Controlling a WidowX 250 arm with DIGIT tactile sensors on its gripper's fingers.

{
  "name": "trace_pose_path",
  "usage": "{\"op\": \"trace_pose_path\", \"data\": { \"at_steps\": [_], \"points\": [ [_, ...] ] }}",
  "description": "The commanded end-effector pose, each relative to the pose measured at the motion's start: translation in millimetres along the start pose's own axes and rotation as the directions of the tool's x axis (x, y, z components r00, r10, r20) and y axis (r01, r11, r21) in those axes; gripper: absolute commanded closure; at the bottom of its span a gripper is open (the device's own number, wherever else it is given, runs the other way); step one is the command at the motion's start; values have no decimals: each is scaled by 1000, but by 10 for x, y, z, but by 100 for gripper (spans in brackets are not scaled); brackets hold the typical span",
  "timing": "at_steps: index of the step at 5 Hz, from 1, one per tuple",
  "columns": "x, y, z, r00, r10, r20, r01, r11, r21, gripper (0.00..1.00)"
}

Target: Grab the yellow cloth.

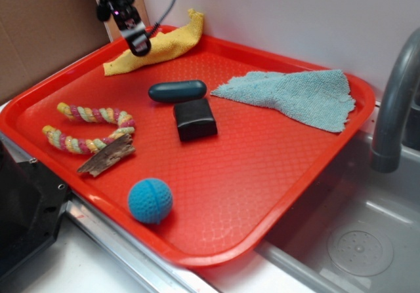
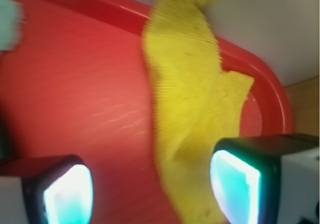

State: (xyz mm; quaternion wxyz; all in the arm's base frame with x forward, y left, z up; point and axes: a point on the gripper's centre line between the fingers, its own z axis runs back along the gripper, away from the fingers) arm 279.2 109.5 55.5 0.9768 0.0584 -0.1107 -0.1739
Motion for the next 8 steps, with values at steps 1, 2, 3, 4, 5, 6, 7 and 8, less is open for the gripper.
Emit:
{"op": "trace_pose_path", "data": {
  "at_steps": [1, 2, 3, 4, 5, 6, 7, 8],
  "points": [
    [157, 218, -339, 996, -89, -24, 89, 996, 10, 0],
    [179, 210, -380, 995, -92, -25, 93, 996, 11, 0],
    [167, 213, -411, 994, -102, -26, 103, 995, 10, 0],
    [130, 199, -444, 996, -90, -27, 90, 996, 5, 25],
    [116, 196, -426, 997, -72, -23, 73, 997, 8, 100],
    [105, 187, -405, 997, -70, -21, 70, 998, 3, 100],
    [86, 179, -406, 998, -66, -21, 66, 998, -2, 100],
    [62, 157, -323, 999, -50, -17, 50, 999, 5, 100]
  ]
}}
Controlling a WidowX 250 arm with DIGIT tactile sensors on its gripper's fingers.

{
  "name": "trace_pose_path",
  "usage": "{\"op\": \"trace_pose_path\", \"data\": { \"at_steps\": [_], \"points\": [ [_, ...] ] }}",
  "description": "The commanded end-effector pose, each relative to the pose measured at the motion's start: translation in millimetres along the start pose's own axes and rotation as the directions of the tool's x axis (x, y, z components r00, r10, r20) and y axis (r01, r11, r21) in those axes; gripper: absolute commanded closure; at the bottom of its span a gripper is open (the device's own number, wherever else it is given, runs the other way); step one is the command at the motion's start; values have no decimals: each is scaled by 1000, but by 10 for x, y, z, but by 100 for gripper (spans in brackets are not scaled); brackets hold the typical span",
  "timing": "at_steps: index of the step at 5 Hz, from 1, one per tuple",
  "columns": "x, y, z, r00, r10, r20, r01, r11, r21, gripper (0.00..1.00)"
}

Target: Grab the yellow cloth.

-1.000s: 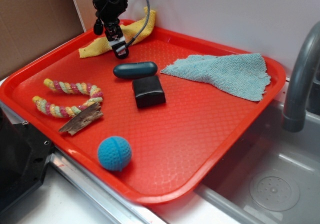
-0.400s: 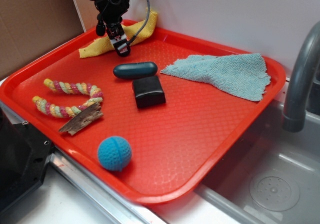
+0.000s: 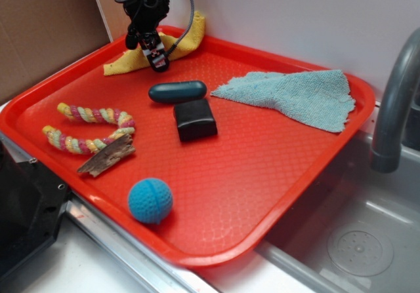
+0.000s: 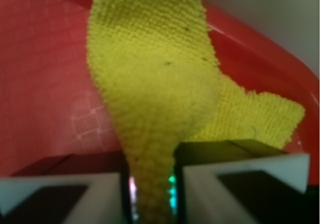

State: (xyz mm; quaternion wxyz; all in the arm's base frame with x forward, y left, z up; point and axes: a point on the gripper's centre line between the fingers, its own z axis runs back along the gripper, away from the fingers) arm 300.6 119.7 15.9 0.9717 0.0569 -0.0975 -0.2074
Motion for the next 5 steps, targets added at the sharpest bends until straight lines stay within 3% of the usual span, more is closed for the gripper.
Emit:
{"op": "trace_pose_path", "data": {
  "at_steps": [1, 2, 3, 5],
  "points": [
    [-190, -189, 550, 996, 84, 23, -85, 996, 37, 100],
    [-176, -553, 1106, 983, 160, 84, -162, 987, 15, 100],
    [-34, -682, 1645, 933, 358, 35, -357, 934, -25, 100],
    [199, -847, 2647, 908, 404, -108, -415, 904, -105, 100]
  ]
}}
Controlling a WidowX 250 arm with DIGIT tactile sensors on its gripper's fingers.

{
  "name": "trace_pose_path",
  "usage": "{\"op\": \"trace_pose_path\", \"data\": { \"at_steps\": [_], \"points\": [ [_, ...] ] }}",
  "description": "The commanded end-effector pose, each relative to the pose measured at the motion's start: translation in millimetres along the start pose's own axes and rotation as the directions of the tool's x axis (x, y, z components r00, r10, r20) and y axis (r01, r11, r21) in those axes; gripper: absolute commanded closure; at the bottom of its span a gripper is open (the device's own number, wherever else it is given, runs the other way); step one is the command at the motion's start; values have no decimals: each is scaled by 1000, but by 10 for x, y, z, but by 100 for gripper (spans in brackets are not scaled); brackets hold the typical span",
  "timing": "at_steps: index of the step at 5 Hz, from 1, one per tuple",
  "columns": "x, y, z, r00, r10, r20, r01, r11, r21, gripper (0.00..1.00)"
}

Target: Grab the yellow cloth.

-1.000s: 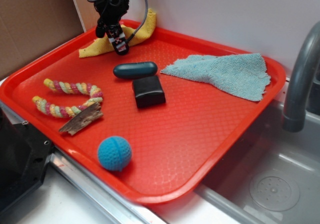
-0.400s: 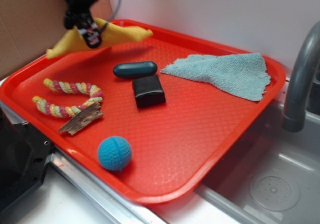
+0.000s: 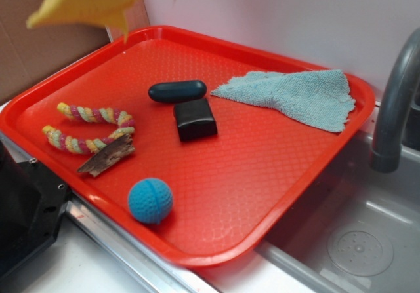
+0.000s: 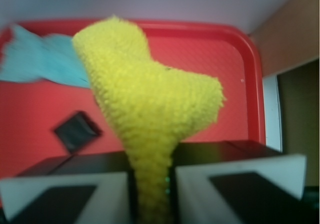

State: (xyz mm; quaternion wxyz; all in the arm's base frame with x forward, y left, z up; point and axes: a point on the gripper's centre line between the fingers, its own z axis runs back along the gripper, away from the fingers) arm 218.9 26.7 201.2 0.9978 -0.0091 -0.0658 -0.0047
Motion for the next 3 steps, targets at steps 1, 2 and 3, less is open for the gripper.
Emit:
{"op": "trace_pose_path", "data": {
  "at_steps": [1, 2, 3],
  "points": [
    [137, -195, 618, 998, 7, -58, -10, 998, -55, 100],
    [131, -227, 645, 999, 5, -37, -7, 998, -58, 100],
    [144, -221, 554, 999, 11, -46, -13, 999, -33, 100]
  ]
}}
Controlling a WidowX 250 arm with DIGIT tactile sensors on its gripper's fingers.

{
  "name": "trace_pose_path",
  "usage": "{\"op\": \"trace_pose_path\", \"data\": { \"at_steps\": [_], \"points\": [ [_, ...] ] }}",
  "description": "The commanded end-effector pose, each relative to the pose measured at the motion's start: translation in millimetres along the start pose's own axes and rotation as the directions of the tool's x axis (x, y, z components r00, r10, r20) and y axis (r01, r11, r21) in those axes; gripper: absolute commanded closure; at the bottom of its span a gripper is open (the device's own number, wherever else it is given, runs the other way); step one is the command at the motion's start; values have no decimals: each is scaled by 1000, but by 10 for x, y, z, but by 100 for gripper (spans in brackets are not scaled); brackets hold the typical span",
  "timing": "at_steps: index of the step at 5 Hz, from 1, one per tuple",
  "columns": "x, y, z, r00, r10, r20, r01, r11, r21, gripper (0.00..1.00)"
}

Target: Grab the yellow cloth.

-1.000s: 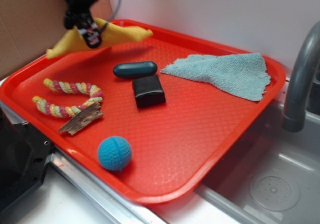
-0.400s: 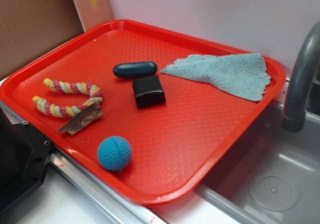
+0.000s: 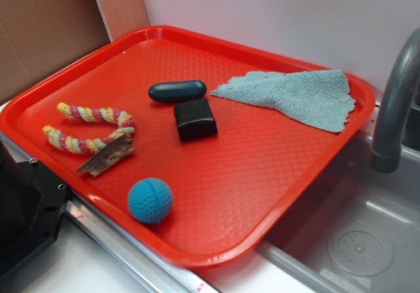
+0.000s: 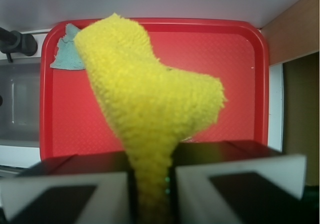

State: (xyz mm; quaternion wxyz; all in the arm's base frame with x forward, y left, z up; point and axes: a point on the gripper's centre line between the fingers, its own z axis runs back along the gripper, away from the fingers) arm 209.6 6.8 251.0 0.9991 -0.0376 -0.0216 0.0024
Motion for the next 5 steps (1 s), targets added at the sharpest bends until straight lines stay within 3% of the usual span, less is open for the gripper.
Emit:
{"op": "trace_pose_path", "data": {
  "at_steps": [1, 5],
  "points": [
    [163, -45, 62, 999, -13, 45, 12, 1000, 25, 100],
    [175, -8, 29, 998, -12, 56, 10, 999, 44, 100]
  ]
}}
